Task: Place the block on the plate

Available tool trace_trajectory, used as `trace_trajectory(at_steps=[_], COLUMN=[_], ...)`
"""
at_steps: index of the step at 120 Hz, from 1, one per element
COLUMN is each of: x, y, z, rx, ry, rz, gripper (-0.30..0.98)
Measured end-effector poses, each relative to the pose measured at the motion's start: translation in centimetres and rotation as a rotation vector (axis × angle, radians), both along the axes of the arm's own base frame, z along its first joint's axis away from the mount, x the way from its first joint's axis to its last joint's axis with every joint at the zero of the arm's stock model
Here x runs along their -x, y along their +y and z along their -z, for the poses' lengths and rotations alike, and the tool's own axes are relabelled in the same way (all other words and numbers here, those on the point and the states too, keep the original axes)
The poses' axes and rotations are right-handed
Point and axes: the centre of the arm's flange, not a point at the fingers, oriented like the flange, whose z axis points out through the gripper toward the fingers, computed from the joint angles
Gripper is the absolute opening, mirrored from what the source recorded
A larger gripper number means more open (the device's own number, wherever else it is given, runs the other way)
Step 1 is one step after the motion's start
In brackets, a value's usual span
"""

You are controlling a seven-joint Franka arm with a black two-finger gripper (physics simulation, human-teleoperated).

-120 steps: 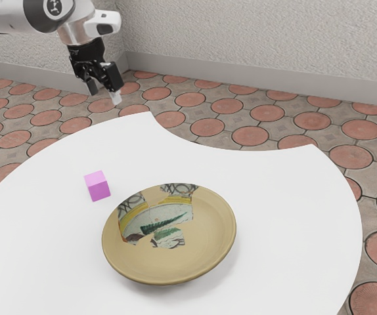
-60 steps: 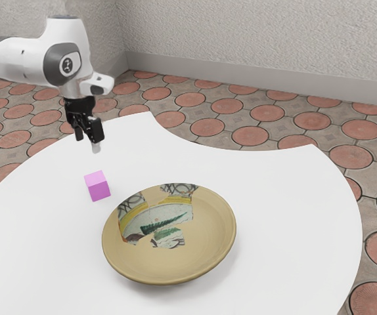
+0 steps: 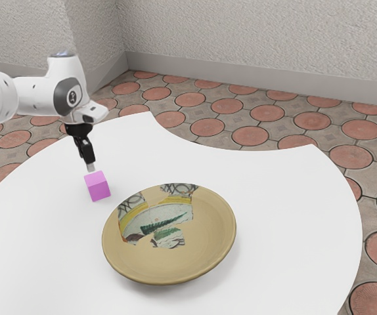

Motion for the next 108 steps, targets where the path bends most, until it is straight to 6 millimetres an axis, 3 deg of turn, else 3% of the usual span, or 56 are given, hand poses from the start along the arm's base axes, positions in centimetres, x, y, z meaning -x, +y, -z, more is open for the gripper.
trace_trajectory(at_steps=[19,69,108], x=[-0.3,-1.9,-2.0], y=[1.1,1.5,1.5], z=[2.7,8.3,10.6], rx=[0.0,-0.008,0.003], ry=[0.017,-0.002,-0.01], rz=[0.02,0.079,0.093], gripper=[0.69,0.69,0.68])
